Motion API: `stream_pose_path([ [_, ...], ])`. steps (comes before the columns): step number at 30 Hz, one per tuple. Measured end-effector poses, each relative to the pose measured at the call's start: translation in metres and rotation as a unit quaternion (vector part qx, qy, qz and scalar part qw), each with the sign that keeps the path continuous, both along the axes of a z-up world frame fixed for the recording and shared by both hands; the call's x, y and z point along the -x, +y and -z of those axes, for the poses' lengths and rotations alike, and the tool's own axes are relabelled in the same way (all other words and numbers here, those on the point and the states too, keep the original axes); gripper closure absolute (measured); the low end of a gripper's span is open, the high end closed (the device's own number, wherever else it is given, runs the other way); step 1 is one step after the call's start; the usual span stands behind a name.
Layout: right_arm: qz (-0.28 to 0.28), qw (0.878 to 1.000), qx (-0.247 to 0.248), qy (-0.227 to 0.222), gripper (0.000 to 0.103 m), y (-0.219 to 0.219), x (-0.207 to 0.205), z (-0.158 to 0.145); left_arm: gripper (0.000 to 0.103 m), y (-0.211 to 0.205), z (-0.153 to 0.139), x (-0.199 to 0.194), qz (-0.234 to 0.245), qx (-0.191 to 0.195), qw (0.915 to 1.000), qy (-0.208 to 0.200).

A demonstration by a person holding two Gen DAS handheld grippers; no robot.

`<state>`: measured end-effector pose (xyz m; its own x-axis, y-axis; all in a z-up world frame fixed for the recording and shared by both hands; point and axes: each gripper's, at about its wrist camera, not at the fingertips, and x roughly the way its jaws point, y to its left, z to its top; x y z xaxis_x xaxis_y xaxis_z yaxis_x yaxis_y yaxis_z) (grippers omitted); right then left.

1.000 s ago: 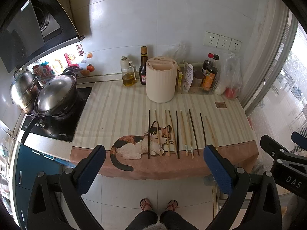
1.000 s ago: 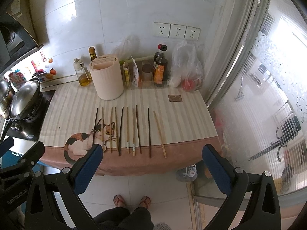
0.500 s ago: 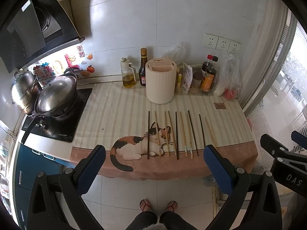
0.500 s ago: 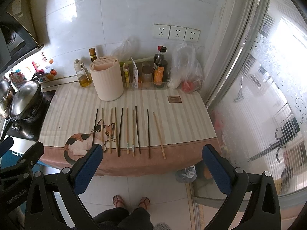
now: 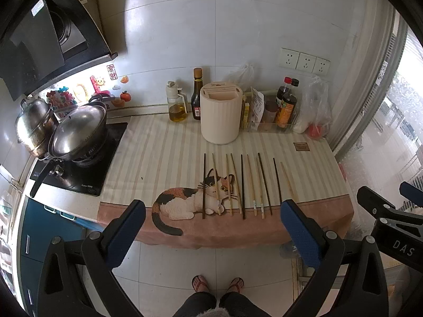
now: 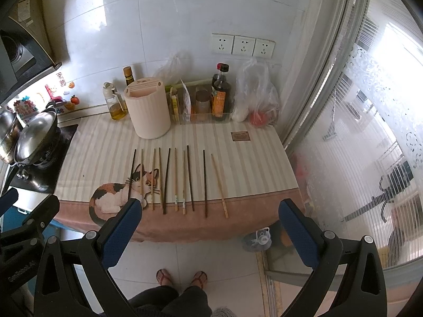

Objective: Organize utensils

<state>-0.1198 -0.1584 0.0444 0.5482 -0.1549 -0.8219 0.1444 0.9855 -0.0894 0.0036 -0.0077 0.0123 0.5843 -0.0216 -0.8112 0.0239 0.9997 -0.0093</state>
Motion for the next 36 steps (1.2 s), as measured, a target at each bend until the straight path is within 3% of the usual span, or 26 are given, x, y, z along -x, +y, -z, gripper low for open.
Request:
stream_pose_path([
  [14,0.008,1.000,-0.006,-0.004,0.000,0.004,0.009,-0.005,0.000,-0.001,0.000,0.000,0.001,0.002,1.0000,-0.002],
  [21,0.024,0.998,-0.042,-0.030,0.000,0.003,-0.003,0.001,0.000,0.003,0.008,-0.031,-0.019,-0.022,0.9988,-0.040],
  [28,0.051,0.994,-0.074,-0.068,0.000,-0.009,-0.036,0.042,0.000,0.028,0.055,-0.068,-0.020,-0.027,0.9983,-0.047],
  [33,0.082,0.993,-0.071,-0.038,0.000,-0.018,-0.064,0.091,0.000,0.040,0.094,-0.096,-0.022,-0.036,0.9985,-0.034],
  [36,0.105,0.990,-0.095,-0.005,0.012,-0.034,-0.080,0.127,0.000,0.039,0.120,-0.115,-0.025,-0.044,0.9987,-0.009],
])
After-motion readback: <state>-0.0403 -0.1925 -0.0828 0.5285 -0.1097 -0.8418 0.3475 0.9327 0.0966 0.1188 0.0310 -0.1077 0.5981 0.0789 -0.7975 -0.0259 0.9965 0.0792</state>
